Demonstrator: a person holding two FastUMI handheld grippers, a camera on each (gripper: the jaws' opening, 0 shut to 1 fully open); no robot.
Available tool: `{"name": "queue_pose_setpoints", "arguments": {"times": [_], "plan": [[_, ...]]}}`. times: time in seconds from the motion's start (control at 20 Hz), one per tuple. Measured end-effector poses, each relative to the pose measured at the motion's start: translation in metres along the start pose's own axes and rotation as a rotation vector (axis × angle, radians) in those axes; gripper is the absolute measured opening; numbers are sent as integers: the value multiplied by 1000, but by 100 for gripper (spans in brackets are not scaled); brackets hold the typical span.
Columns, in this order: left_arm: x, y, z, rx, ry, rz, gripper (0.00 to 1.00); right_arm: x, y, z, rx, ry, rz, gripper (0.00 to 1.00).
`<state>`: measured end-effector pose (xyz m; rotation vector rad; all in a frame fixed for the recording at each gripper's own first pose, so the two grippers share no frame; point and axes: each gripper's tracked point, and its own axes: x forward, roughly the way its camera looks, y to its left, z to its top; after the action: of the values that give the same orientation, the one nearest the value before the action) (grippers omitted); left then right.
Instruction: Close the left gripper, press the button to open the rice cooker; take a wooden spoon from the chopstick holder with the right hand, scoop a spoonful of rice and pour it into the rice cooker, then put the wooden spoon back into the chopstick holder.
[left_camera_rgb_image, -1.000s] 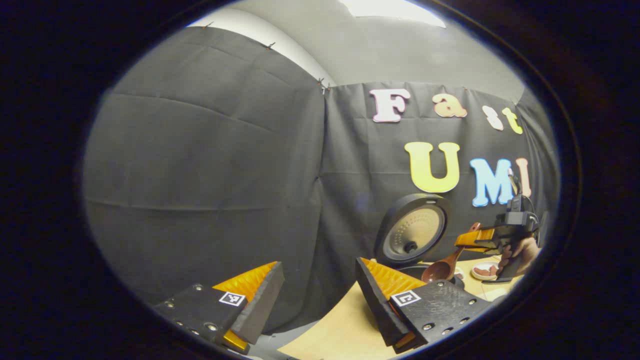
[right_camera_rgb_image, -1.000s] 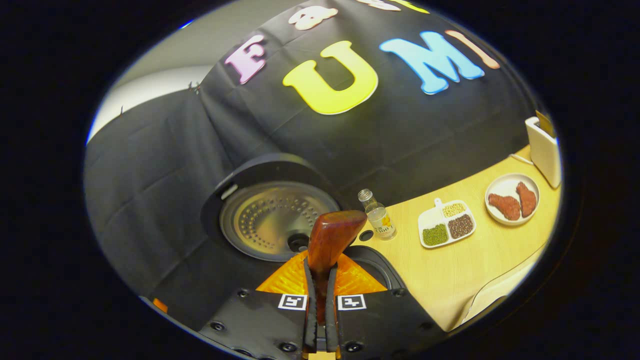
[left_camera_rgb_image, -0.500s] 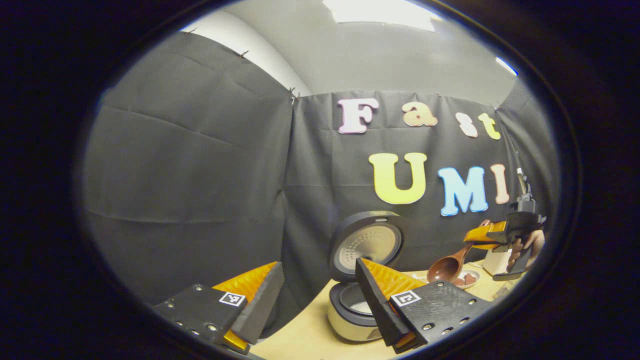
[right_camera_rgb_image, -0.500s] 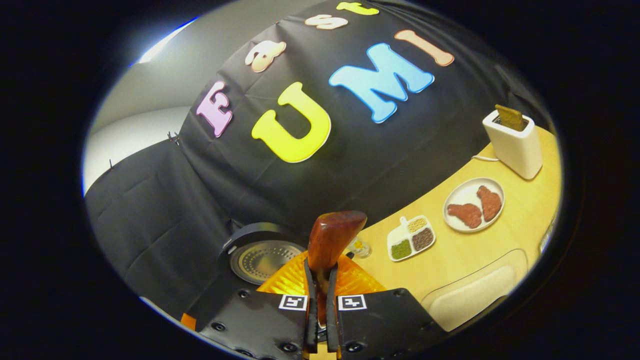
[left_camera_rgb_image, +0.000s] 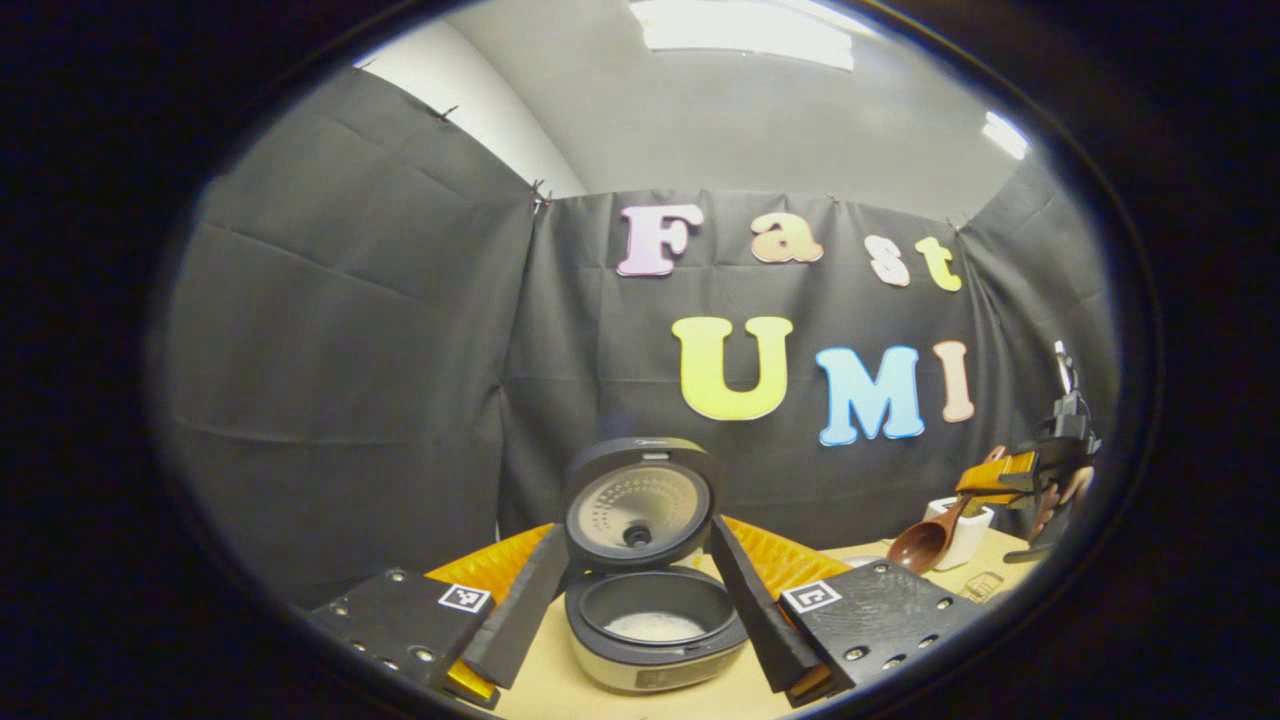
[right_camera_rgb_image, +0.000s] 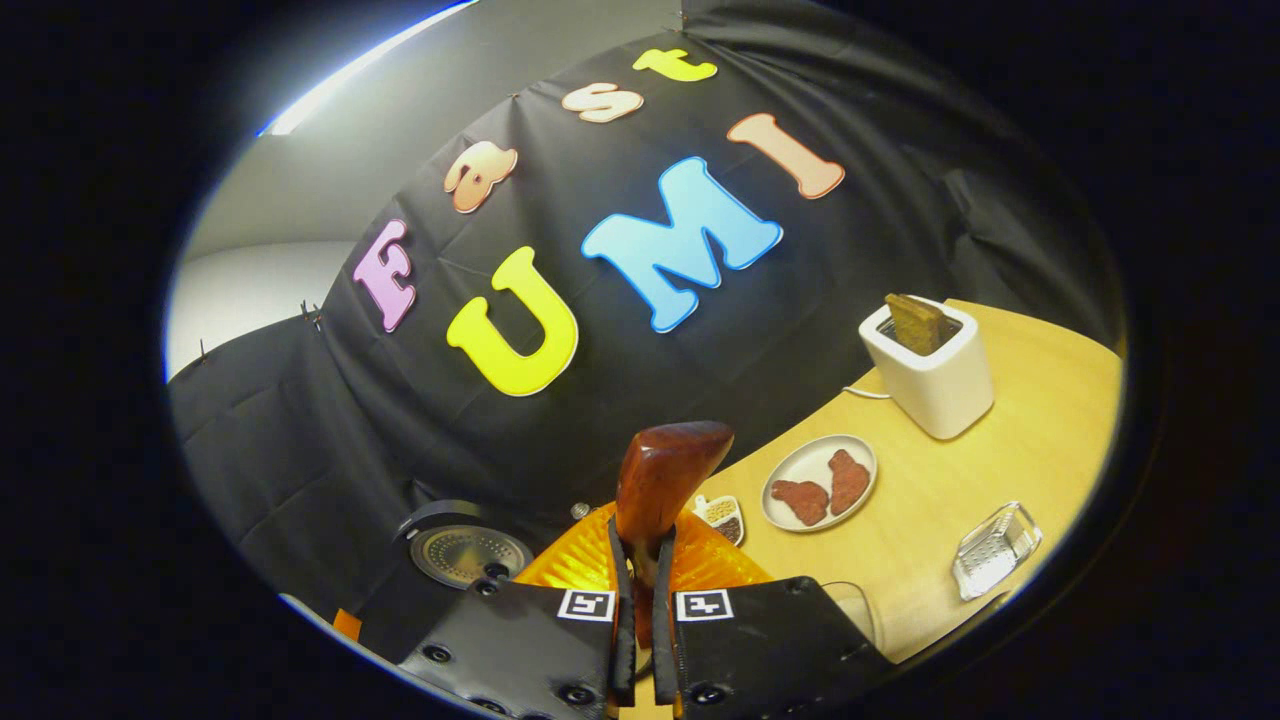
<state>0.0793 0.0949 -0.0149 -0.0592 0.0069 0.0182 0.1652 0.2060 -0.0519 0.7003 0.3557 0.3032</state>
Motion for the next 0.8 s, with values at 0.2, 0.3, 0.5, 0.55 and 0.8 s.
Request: {"name": "queue_pose_setpoints", "arguments": {"times": [0.2, 0.3, 0.5, 0.55, 0.8], "plan": [[-4, -31, 5, 6, -6, -32, 87, -22, -41, 29, -21, -44, -61, 8], [-5, -44, 6, 8, -5, -42, 87, -32, -65, 39, -45, -62, -97, 8], [-11, -65, 9, 13, -1, -55, 87, -51, -110, 51, -70, -78, -165, 8], [-13, -69, 9, 16, 0, -56, 87, -54, -118, 53, -72, -78, -177, 8], [-18, -91, 8, 35, 9, -58, 87, -62, -163, 52, -118, -68, -241, 8]]}}
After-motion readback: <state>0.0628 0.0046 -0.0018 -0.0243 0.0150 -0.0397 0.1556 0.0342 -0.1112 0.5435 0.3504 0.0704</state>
